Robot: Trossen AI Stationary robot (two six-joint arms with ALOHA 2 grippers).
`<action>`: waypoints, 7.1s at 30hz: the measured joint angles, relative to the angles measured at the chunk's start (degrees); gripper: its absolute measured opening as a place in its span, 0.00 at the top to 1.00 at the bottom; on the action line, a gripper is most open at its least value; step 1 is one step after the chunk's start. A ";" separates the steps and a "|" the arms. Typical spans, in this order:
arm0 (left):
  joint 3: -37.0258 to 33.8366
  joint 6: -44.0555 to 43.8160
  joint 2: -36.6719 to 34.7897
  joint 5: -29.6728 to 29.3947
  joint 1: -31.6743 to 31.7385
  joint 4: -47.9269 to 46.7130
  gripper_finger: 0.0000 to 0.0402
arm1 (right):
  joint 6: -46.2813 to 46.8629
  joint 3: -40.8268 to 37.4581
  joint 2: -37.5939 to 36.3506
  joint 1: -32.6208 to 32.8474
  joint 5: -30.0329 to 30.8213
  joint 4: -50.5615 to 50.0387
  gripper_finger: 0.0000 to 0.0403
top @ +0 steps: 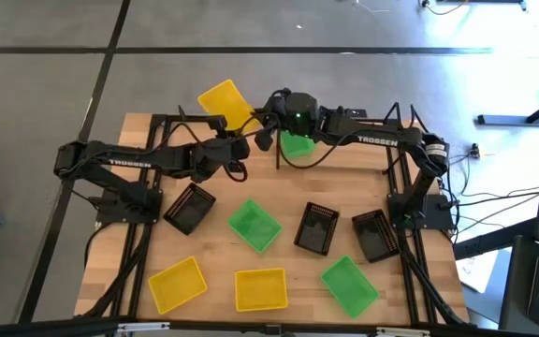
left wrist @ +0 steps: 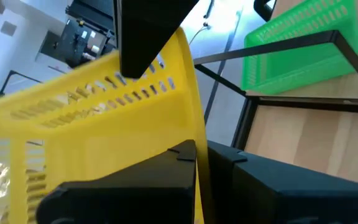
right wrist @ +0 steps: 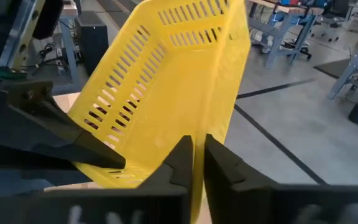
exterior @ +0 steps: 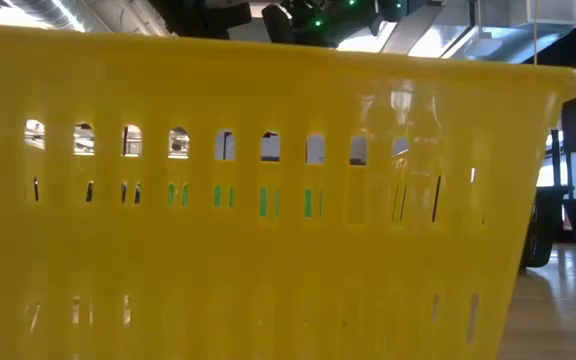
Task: Stack baskets on shelf by color
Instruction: Put the top yellow bin onto the shelf, then put the center black bin onto the shelf
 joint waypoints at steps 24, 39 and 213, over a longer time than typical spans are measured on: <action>0.09 -6.03 -0.04 5.27 1.73 -0.13 0.87 | -1.34 -0.04 0.02 0.18 0.46 -0.54 1.00; 0.10 -4.93 -0.22 -4.38 -7.07 4.64 0.87 | -0.79 -0.15 0.04 0.01 5.40 -1.71 1.00; 0.02 -31.50 -15.80 55.91 16.05 -22.57 0.86 | 19.40 -39.05 -16.05 15.63 -21.08 -37.57 0.99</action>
